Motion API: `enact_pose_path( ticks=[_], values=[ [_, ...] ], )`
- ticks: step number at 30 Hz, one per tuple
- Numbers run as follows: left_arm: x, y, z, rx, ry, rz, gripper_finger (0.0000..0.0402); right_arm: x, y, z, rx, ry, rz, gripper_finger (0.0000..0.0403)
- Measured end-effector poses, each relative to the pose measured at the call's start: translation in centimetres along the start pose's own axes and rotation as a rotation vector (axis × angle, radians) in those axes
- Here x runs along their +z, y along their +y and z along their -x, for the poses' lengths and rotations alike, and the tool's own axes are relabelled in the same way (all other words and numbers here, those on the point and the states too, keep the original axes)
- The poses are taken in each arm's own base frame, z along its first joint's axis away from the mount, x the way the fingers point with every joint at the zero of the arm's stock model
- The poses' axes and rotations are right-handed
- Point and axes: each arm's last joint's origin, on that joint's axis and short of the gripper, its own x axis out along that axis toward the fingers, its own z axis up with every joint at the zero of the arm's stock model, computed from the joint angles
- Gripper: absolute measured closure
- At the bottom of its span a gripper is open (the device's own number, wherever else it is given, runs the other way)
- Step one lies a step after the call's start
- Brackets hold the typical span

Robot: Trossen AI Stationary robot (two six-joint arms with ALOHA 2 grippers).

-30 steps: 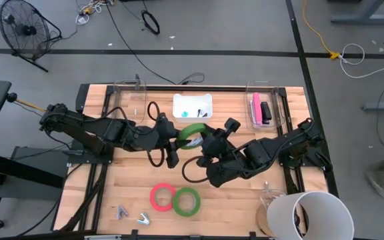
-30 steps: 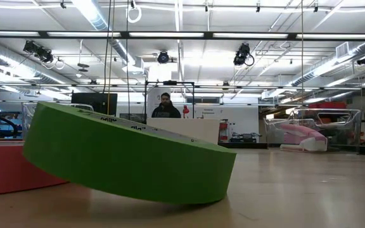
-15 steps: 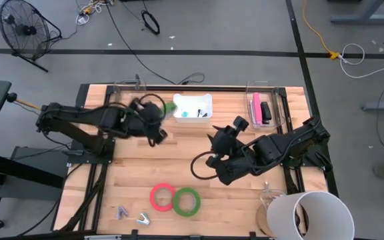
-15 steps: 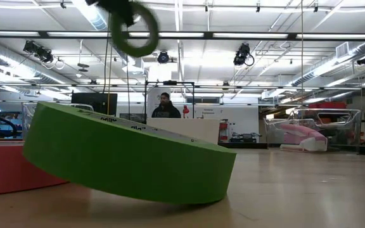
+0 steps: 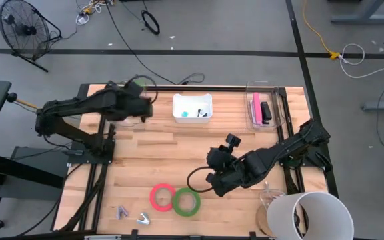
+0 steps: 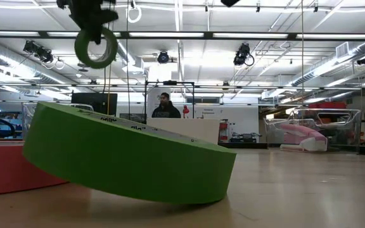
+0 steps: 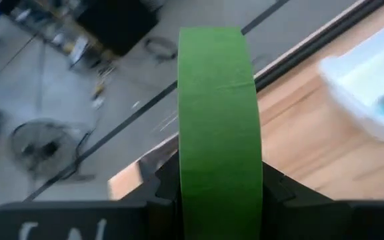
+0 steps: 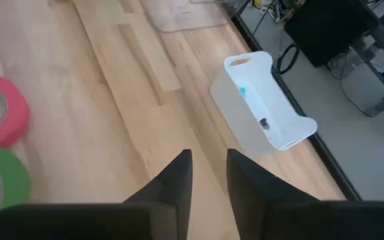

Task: Pick and place Stapler, Stapler remover, tape
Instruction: Put the green tape into the left transparent bin

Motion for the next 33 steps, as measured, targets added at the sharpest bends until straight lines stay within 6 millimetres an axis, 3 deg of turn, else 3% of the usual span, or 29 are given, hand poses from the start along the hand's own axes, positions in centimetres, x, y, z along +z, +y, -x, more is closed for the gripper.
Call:
enact_pose_path(
  ticks=[8, 19, 24, 33],
  values=[
    [0.0, -1.1, -6.7, 0.204, 0.272, -0.120, 0.0298, -1.8, 0.9, -1.5, -0.026, 0.020, 0.035, 0.0337],
    [-2.8, -2.3, -13.8, 0.364, 0.460, -0.234, 0.0298, -2.4, 1.0, -2.0, -0.044, 0.024, 0.029, 0.0349],
    [-4.0, -3.2, -16.0, 0.328, 0.431, -0.231, 0.0298, -2.4, 1.0, -2.0, -0.051, 0.017, 0.029, 0.0348],
    [-5.2, -2.4, -17.9, 0.310, 0.502, -0.219, 0.0298, -2.3, 1.0, -2.0, -0.068, 0.003, 0.056, 0.0348]
  ],
)
